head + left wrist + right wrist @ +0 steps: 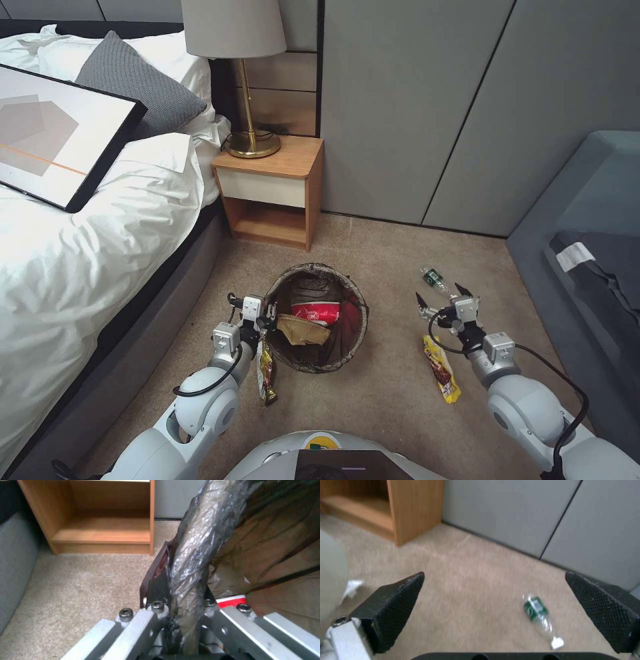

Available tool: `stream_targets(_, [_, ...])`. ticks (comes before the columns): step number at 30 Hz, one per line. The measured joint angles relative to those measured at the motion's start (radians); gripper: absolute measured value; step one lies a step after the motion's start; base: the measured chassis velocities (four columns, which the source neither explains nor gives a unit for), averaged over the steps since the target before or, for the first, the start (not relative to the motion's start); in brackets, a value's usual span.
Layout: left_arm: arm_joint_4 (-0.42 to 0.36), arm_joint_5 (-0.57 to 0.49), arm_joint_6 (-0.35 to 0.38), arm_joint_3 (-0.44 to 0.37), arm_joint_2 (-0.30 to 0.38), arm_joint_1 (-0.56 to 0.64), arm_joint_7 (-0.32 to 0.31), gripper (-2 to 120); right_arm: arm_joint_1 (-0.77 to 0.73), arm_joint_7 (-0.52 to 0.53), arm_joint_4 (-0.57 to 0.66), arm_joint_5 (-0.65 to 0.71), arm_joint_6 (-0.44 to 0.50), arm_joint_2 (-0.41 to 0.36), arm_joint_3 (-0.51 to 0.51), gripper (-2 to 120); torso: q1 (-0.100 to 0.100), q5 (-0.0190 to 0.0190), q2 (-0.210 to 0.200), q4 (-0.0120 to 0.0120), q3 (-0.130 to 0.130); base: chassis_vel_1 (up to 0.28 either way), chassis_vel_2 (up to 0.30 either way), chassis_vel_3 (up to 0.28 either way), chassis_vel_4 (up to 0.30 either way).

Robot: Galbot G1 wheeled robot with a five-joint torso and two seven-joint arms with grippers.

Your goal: Pick up the trash bin, then pick up the garbage from the floor and place it into the trash bin.

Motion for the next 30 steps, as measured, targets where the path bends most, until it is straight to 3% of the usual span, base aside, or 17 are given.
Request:
stream_targets(13, [0.009, -0.001, -0.002, 0.002, -0.003, -0.01, 0.001, 3, 0.036, -0.03, -0.164, 0.003, 0.015, -0.002, -0.097, 100, 0.0, 0.0, 0.0, -0.0001, 0.0, 0.0, 0.0, 0.0, 0.0])
stream_targets(30, [0.017, -0.003, -0.002, 0.015, -0.006, -0.023, 0.001, 3, 0.064, -0.05, -0.31, 0.016, 0.007, 0.019, -0.139, 100, 0.0, -0.0001, 0.0, -0.0001, 0.0, 0.0, 0.0, 0.0, 0.0])
